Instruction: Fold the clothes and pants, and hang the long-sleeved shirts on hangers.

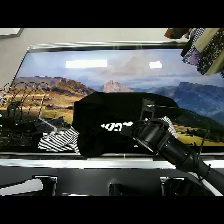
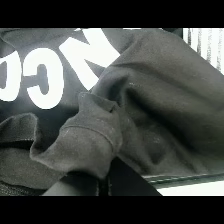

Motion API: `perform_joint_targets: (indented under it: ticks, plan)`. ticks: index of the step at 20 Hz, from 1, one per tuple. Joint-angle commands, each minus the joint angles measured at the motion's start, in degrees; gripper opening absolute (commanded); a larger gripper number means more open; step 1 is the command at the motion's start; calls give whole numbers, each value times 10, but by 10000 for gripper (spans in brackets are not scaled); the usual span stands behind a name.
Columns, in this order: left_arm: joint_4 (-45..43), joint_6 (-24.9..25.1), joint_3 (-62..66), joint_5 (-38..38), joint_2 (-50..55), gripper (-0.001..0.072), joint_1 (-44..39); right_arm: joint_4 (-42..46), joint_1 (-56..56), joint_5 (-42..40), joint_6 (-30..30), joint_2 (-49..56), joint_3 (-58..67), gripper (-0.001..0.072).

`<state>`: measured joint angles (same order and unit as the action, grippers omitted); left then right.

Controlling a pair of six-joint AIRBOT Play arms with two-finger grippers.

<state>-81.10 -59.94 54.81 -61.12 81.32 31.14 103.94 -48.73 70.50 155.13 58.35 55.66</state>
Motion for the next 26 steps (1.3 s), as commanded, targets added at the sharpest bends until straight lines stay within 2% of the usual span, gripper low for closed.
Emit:
perform_joint_targets:
  ticks: [1,5,8,11,12,13,14,26]
  plan:
    - [-17,2,0,12,14,420,-17,0,0,1,0,0,0,30]
    - [-17,1,-1,12,20,373,-17,0,0,1,0,0,0,30]
    - [-17,2,-1,13,22,367,-17,0,0,1,0,0,0,30]
    - [-17,2,-1,12,23,143,-17,0,0,1,0,0,0,30]
    - [-17,2,0,12,23,89,-17,0,0,1,0,0,0,30]
    - [-16,2,4,12,23,81,-17,0,0,1,0,0,0,30]
    - [-16,2,9,12,20,29,-17,0,0,1,0,0,0,30]
    - [37,-1,208,-25,-79,28,-41,47,0,0,0,0,0,30]
